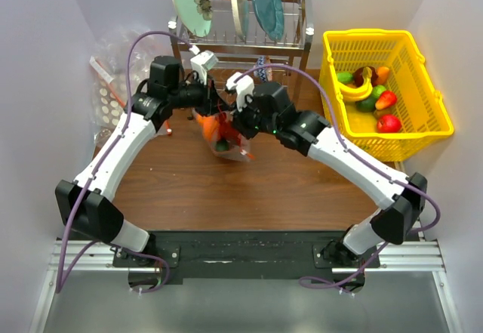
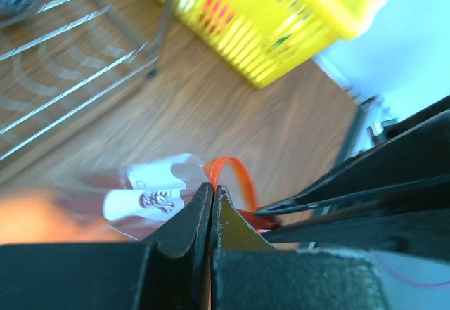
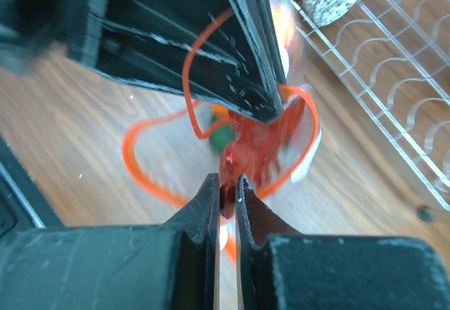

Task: Place the food in the zip-top bag and seal the zipper
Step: Adjust the zipper food storage bag at the center of the board.

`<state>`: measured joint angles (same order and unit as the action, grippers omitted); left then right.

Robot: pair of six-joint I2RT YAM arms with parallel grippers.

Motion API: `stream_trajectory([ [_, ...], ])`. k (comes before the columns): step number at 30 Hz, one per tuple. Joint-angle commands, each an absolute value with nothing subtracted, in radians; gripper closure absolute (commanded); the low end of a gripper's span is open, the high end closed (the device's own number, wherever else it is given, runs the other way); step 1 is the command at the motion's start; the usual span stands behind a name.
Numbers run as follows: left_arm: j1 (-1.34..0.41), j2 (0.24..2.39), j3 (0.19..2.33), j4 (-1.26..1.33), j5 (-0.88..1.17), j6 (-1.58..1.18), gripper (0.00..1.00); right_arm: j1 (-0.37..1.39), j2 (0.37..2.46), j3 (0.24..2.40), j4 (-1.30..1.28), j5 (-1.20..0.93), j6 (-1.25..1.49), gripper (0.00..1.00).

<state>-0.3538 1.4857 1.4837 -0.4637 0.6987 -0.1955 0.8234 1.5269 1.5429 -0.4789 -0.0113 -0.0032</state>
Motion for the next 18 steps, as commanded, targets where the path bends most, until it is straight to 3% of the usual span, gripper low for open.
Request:
stream_trajectory([
  [1, -0.371, 1.417, 1.448, -0.23, 0.891, -0.408, 1.0, 0.815, 1.506, 1.77, -0.734, 0.003, -0.045, 1.0],
  [9, -0.275, 1.423, 1.151, 0.185, 0.974, -0.646, 1.0, 0.799, 1.73, 1.851, -0.861, -0.087, -0.02, 1.0],
  [18, -0.242, 1.476, 1.14, 0.006, 0.897, -0.451, 1.0, 0.756, 1.825, 1.721, -0.632, -0.244, -0.006, 1.0],
])
